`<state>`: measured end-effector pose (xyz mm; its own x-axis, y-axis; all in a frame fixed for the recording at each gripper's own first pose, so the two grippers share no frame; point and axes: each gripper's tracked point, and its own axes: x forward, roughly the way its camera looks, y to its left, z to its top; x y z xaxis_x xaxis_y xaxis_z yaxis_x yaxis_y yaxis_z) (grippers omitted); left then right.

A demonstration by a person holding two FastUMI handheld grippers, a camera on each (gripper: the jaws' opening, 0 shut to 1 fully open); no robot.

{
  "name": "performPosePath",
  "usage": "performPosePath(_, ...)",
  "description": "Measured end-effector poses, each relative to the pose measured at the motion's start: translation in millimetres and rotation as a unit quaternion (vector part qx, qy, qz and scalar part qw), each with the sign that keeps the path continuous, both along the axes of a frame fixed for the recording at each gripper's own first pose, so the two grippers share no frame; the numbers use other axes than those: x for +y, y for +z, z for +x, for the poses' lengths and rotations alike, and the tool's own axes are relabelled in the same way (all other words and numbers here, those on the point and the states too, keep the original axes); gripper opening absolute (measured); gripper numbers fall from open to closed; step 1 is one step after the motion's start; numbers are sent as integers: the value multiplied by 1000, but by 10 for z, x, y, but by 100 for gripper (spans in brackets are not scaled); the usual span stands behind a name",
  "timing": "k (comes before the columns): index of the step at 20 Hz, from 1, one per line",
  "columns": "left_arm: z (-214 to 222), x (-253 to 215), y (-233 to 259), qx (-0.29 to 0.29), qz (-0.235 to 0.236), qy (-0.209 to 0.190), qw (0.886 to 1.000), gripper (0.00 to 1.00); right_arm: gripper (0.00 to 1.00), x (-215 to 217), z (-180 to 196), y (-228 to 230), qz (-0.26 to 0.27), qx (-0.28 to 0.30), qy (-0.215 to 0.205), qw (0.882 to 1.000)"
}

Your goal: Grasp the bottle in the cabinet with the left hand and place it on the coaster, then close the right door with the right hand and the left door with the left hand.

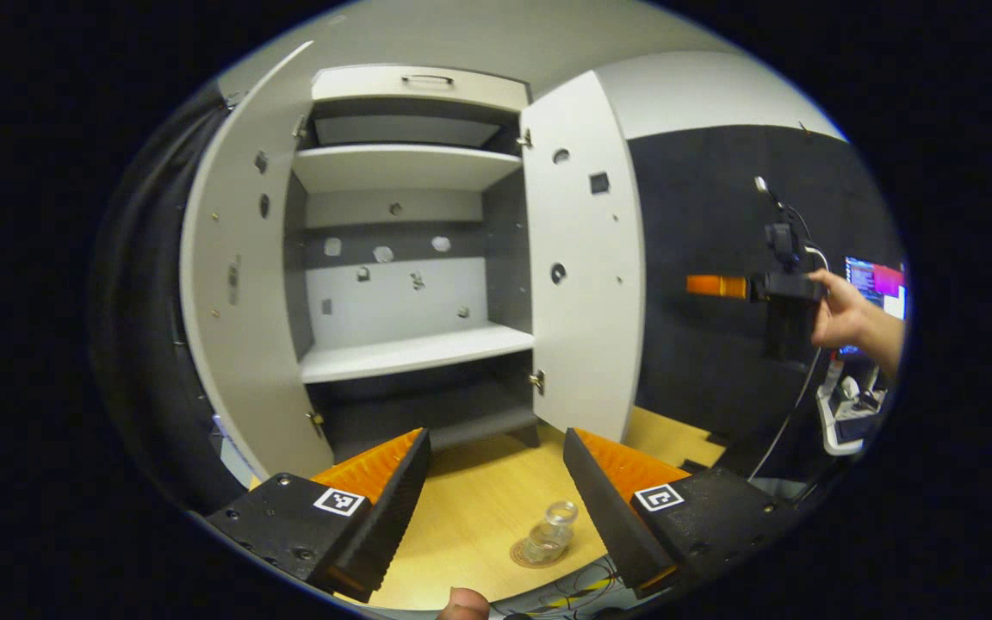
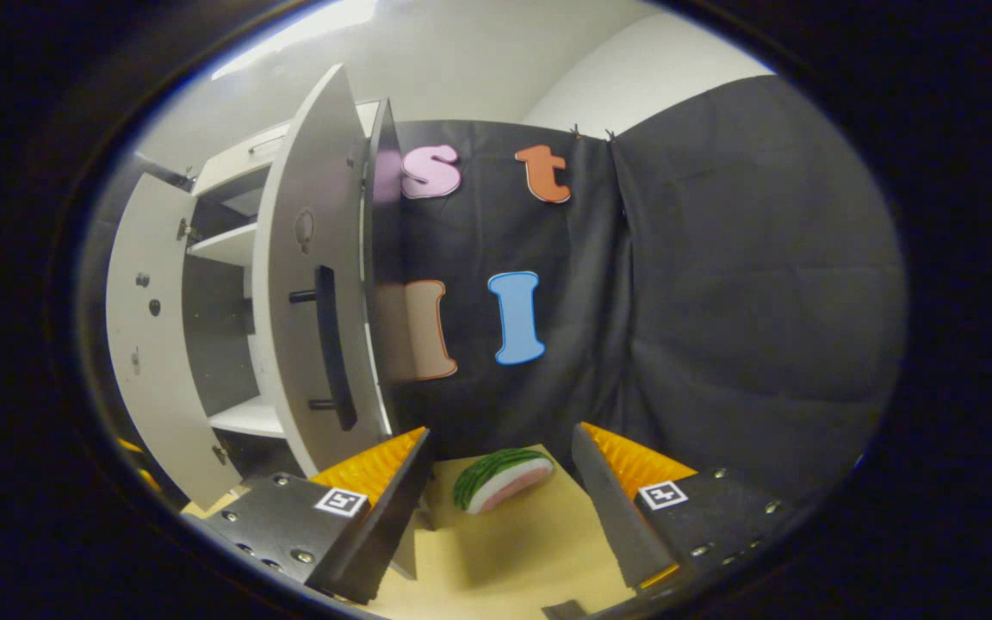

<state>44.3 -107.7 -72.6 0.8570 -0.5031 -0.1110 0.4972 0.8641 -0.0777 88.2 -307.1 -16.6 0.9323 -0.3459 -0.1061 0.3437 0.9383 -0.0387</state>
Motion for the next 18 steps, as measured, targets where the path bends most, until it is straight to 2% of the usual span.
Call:
performPosePath(2,54,303,241,-9,0,41,999,98,99,20,129,3,8,17,15,1000)
performPosePath(5,103,702,536,-14,-21,93,995,98,99,87,406,148,28,11,26,999)
performPosePath(8,113,1072,628,-3,-54,120,991,98,99,288,693,205,44,14,48,998)
performPosePath(11,107,1416,567,-15,-80,141,987,98,99,358,924,148,11,40,53,998)
performPosePath(12,75,1492,499,-8,-95,145,985,93,99,473,999,132,7,47,63,997)
performPosePath(13,34,1565,381,8,-107,150,983,96,99,500,989,175,-11,49,62,997)
performPosePath(14,-26,1656,308,22,-115,156,981,93,89,529,1030,200,-27,38,74,996)
performPosePath(15,-50,1763,245,30,-117,168,978,96,89,602,1063,239,-27,26,86,996)
performPosePath(16,-76,1898,213,31,-114,182,976,97,92,641,1087,212,-16,26,93,995)
performPosePath(18,-128,2165,224,24,-101,208,973,96,92,739,1090,145,8,29,101,994)
